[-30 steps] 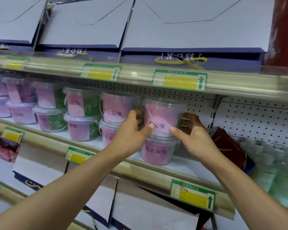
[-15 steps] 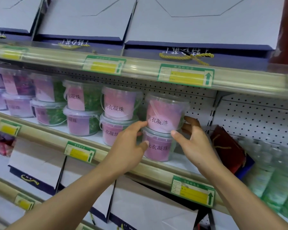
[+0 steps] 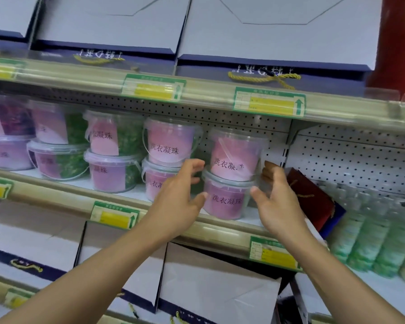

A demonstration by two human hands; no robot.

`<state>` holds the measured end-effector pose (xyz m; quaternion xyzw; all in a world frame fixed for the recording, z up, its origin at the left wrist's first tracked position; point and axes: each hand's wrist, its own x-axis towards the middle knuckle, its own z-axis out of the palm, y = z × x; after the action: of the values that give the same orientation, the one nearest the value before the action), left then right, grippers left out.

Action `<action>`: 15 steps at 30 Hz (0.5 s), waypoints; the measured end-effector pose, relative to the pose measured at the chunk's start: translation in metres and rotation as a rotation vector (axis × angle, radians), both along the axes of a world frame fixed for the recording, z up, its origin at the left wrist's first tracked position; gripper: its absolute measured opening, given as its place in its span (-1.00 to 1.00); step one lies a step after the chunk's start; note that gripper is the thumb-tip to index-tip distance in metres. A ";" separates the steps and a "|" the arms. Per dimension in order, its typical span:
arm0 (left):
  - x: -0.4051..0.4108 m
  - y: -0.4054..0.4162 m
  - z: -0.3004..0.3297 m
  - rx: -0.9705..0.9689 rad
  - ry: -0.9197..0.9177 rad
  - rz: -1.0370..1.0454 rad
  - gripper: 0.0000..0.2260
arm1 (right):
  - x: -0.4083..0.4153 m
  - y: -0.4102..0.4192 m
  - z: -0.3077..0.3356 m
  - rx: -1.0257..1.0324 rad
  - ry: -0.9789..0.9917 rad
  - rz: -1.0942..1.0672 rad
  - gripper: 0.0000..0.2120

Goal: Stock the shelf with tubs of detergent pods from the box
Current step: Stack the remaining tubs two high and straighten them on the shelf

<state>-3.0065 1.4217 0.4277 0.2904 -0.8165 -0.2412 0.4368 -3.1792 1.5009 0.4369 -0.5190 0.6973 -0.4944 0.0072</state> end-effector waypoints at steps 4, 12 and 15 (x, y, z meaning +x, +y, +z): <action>0.035 -0.013 0.002 -0.218 0.065 0.161 -0.60 | 0.026 0.015 -0.010 -0.125 0.242 -0.123 -0.56; 0.080 -0.063 -0.024 -0.106 -0.085 0.119 -0.36 | 0.061 -0.002 -0.027 -0.076 0.133 -0.232 -0.57; 0.079 -0.070 -0.026 -0.099 -0.092 0.070 -0.31 | 0.067 -0.008 -0.027 -0.094 0.071 -0.273 -0.60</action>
<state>-2.9272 1.3517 0.4015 0.3077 -0.8360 -0.1715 0.4208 -3.1121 1.4925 0.4102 -0.4362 0.7374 -0.5041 -0.1090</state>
